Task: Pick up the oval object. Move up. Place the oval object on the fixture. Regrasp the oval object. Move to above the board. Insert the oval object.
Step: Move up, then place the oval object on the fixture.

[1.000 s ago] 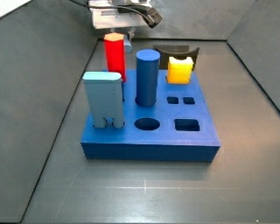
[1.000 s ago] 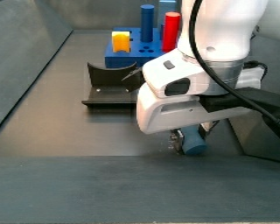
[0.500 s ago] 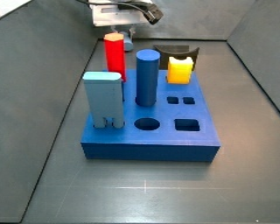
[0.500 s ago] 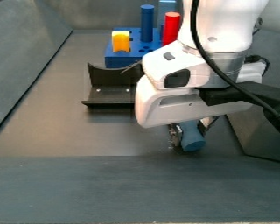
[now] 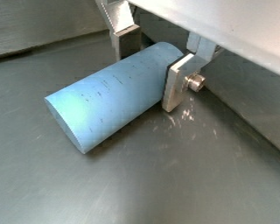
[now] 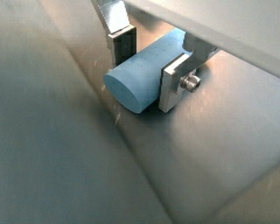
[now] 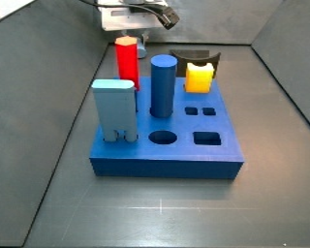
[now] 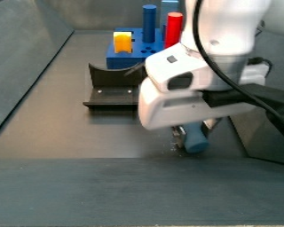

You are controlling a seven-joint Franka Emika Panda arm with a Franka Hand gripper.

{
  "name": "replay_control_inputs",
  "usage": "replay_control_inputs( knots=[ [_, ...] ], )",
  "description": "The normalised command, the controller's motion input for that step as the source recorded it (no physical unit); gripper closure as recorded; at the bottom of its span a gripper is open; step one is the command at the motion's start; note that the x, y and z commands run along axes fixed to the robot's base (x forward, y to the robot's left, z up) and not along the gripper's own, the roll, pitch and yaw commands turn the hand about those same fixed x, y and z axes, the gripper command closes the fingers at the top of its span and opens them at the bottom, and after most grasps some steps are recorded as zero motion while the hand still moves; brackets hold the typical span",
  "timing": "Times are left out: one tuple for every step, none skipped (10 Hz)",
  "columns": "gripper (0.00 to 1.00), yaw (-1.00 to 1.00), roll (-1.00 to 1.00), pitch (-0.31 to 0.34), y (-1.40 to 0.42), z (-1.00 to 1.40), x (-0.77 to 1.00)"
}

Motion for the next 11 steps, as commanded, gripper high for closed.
replay_control_inputs(
  knots=[
    [1.00, -0.03, -0.01, -0.025, -0.07, 0.86, 0.07],
    [1.00, -0.04, 0.01, 0.021, -0.06, 0.72, 0.02],
    [1.00, -0.04, 0.03, 0.058, -0.04, 0.60, 0.00],
    [1.00, -0.04, 0.04, 0.096, -0.02, 0.47, 0.00],
    [1.00, -0.03, 0.06, 0.128, -0.01, 0.32, 0.00],
    [1.00, -0.02, 0.08, 0.138, -0.01, 0.22, -0.01],
    [1.00, 0.00, 0.00, 0.000, 0.00, 1.00, 0.00],
    [1.00, 0.03, 0.01, -0.011, 0.00, 1.00, 0.00],
    [1.00, 0.02, 0.02, 0.024, 0.00, 1.00, -0.01],
    [1.00, 0.01, 0.03, 0.050, 0.00, 1.00, -0.01],
    [1.00, 0.00, 0.04, 0.076, 0.00, 1.00, -0.01]
  ],
)
